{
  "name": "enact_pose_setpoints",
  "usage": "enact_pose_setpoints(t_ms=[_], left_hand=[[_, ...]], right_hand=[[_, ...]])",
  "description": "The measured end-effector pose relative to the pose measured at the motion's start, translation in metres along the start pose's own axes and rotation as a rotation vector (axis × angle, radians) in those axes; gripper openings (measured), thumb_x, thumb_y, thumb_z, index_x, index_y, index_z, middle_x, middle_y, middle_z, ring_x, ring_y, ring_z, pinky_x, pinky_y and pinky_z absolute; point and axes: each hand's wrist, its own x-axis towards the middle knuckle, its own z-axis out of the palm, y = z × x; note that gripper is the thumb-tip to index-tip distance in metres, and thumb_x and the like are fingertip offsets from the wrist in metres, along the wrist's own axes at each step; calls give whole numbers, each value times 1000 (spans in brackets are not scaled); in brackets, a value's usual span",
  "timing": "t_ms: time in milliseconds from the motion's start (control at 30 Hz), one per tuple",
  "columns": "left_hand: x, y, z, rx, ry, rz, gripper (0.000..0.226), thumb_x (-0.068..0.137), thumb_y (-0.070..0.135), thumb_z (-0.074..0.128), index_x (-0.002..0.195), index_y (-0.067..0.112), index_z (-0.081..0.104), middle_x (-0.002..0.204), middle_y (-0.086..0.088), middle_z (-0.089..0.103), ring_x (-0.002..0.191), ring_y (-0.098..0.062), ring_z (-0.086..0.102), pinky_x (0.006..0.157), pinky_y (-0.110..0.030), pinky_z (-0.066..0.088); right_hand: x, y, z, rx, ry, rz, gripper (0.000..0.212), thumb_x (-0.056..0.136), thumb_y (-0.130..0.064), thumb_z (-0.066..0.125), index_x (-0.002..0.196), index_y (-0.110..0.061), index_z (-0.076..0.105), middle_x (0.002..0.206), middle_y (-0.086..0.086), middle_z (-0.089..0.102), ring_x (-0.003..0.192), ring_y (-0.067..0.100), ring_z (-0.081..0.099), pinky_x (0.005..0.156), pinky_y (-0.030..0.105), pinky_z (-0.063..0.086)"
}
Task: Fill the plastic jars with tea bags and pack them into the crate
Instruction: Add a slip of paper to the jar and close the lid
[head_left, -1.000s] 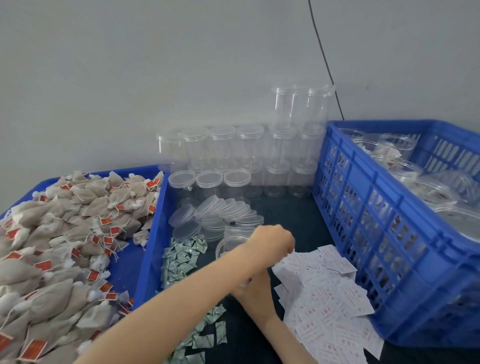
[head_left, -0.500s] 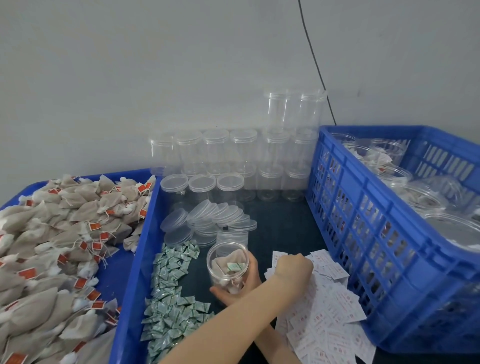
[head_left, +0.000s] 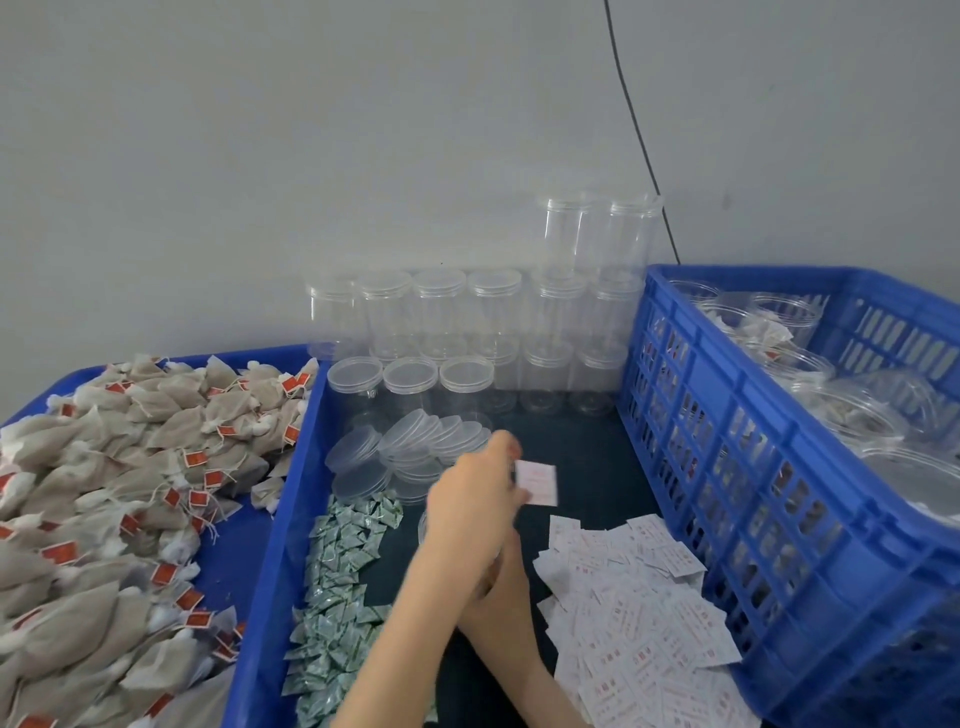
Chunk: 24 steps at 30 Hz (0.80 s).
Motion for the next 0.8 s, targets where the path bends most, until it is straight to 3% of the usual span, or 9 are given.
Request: enact_pose_setpoints(t_ms=[100,167,333,467,567,633,667,733,800], left_hand=[[-12,-32,-20,14,-38,-127,35,87,28,65,114,28,43,99,2,66,88,-19,64,80,-38,54],[-16,-44,-25,34,-96,-169,34,85,28,67,112,27,47,100,2,66,90,-18,64,83,-38,53],[-18,-52,-20,106,-183,-184,30,84,30,68,112,30,54,108,2,65,97,-18,63,88,-38,52],[-21,-51,-11,275,-99,-166,21,90,26,58,111,25,53,113,-1,62,103,-23,60,82,-32,46],[-22,-51,-7,342,-36,-154,19,93,25,55,111,21,52,111,-3,61,103,-25,60,77,-32,43],[-23,-51,-6,348,-20,-143,22,92,28,56,113,21,51,110,-3,62,103,-25,61,75,-31,41],[-24,-51,-6,338,-6,-139,23,93,29,55,114,22,52,110,-2,63,102,-25,61,74,-31,40],[-26,-53,-7,276,53,-138,19,93,32,53,112,27,54,106,2,64,98,-22,62,71,-29,40],[-28,-58,-10,194,127,-144,15,94,35,50,107,31,56,100,7,65,91,-18,62,68,-28,42]], right_hand=[[1,7,0,-17,20,-4,86,54,-33,94,121,-54,44,118,-20,64,108,6,66,84,27,57],[2,7,0,-38,13,-18,87,57,-26,93,127,-47,46,122,-13,65,111,12,66,86,31,58],[0,6,0,25,8,0,92,59,-16,93,134,-43,45,127,-9,64,116,12,64,86,24,56],[1,6,0,9,36,-28,88,60,-9,92,130,-38,48,124,-9,65,113,9,65,84,20,54],[6,8,1,13,2,1,70,62,-8,89,119,-21,51,108,-3,69,96,15,68,76,23,54],[6,6,1,-50,-20,18,61,62,-13,90,106,-11,48,94,6,63,81,19,60,67,23,49],[5,5,2,-63,-14,10,64,59,-20,91,107,-11,49,98,5,61,83,20,58,67,23,49],[1,1,4,-94,49,-4,88,51,-35,91,126,-25,46,134,-9,45,113,7,54,82,18,49],[-4,-3,2,-229,105,-72,116,45,-46,88,141,-40,23,151,-28,10,137,-11,23,98,8,38]])
